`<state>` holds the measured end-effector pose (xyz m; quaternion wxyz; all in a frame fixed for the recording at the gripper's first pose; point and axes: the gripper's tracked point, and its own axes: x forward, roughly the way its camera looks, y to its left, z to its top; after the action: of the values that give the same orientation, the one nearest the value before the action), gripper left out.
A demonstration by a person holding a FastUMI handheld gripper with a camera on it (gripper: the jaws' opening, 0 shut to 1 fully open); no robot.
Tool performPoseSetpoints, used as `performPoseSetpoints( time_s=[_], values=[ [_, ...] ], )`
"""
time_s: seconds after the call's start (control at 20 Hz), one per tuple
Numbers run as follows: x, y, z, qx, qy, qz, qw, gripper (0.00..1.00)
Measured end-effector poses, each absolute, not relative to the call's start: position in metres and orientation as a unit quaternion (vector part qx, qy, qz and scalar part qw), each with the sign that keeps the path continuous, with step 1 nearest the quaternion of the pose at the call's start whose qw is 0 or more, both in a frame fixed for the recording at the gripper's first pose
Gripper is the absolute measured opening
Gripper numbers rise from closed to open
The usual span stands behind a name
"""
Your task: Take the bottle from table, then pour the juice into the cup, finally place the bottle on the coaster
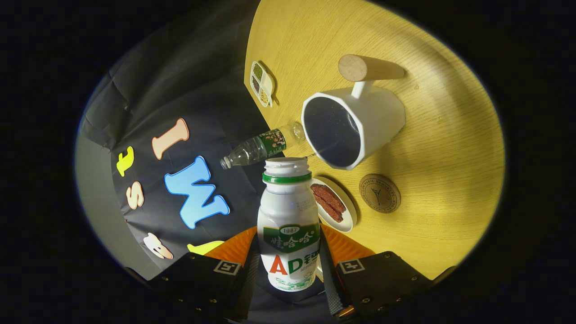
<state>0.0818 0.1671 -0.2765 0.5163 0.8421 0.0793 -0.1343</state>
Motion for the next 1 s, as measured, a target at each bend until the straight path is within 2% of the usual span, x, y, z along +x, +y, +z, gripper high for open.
performPoseSetpoints(
  time_s=[1.0],
  values=[
    [0.079, 0.161, -0.269, 0.836, 0.074, -0.138, 0.526, 0.64]
  ],
)
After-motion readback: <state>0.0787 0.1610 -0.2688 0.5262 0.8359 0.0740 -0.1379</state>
